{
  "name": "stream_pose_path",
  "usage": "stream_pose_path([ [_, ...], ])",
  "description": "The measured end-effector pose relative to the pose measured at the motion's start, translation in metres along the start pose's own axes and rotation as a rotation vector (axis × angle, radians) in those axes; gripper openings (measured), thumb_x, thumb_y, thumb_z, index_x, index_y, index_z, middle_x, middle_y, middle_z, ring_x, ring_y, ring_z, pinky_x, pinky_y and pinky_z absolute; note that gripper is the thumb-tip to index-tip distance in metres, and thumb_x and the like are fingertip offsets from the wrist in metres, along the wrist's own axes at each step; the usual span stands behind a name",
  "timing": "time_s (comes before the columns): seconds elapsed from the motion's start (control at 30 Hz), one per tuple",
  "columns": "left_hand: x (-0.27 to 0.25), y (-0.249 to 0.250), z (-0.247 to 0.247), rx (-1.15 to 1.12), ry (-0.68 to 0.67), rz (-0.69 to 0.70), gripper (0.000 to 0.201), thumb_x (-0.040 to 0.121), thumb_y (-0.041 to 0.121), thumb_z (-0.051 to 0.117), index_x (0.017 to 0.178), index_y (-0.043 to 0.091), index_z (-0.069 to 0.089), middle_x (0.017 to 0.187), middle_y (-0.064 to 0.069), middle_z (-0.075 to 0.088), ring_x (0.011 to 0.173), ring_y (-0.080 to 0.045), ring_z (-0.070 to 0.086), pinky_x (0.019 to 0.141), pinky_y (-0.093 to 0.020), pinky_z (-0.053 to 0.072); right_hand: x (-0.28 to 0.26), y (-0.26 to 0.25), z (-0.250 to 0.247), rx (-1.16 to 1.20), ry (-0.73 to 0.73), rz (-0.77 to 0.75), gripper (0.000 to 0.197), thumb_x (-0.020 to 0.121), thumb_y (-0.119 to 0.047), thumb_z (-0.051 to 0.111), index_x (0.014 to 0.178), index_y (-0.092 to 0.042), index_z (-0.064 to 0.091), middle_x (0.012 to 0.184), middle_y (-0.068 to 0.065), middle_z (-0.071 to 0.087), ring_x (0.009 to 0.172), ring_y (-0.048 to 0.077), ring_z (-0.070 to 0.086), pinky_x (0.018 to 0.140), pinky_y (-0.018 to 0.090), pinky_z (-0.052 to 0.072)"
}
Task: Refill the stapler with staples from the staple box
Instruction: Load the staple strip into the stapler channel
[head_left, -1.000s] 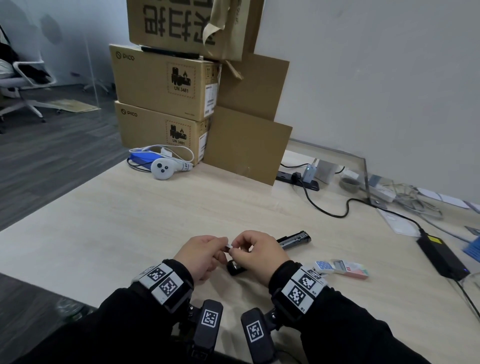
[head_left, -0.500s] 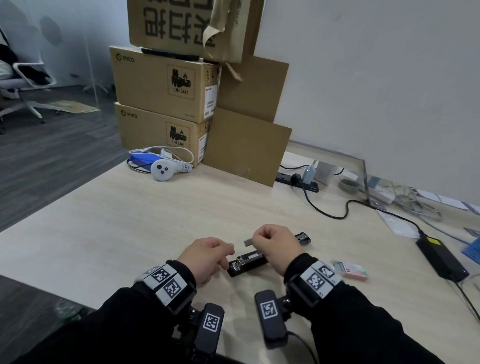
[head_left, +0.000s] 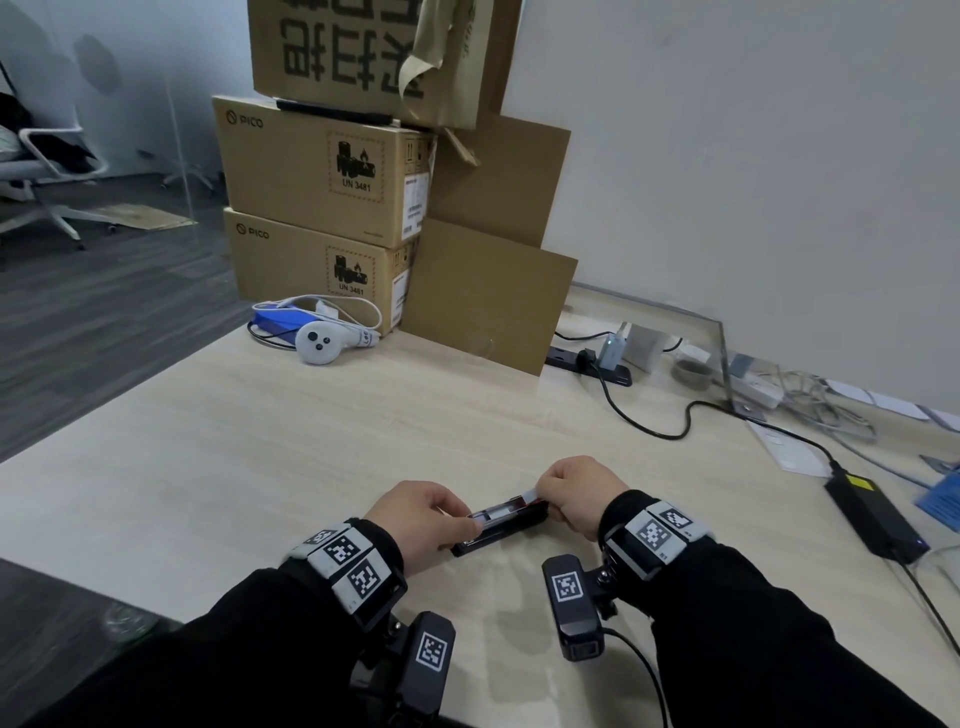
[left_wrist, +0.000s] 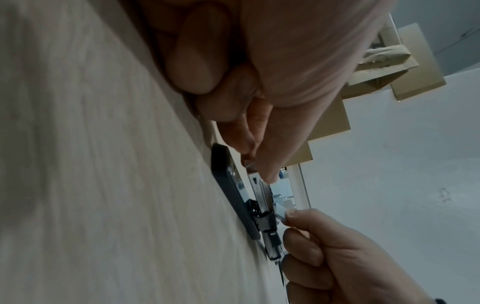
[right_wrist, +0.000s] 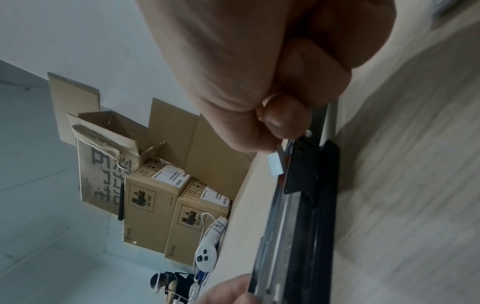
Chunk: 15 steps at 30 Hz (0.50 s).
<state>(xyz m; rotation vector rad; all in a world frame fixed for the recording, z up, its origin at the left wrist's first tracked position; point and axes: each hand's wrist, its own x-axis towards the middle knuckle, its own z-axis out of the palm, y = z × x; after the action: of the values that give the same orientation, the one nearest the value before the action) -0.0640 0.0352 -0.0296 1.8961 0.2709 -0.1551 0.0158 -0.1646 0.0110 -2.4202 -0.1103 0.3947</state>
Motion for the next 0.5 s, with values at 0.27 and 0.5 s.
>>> stream_pose_path([
  [0.27, 0.0015, -0.0003, 0.0005, 0.019, 0.007, -0.008, 0.016, 0.067, 0.031, 0.082, 0.077, 0.019, 0.077, 0.067, 0.001, 0.076, 0.060, -0.013, 0.065, 0.065, -0.030, 0.054, 0.0044, 0.0016, -0.0004, 0.015, 0.002, 0.030, 0.019, 0.080, -0.017, 0.054, 0.062, -0.015, 0.062, 0.046, -0.004, 0.053, 0.040, 0.013, 0.041, 0.044, 0.023, 0.030],
  [0.5, 0.0008, 0.0000, 0.0003, 0.021, 0.015, -0.002, 0.016, 0.067, 0.033, 0.082, 0.076, 0.020, 0.077, 0.067, 0.000, 0.076, 0.061, -0.012, 0.065, 0.064, -0.029, 0.052, 0.0067, -0.0003, 0.0030, -0.012, 0.027, 0.045, 0.018, 0.078, -0.017, 0.056, 0.060, -0.014, 0.060, 0.052, 0.001, 0.055, 0.047, 0.020, 0.043, 0.051, 0.026, 0.034],
])
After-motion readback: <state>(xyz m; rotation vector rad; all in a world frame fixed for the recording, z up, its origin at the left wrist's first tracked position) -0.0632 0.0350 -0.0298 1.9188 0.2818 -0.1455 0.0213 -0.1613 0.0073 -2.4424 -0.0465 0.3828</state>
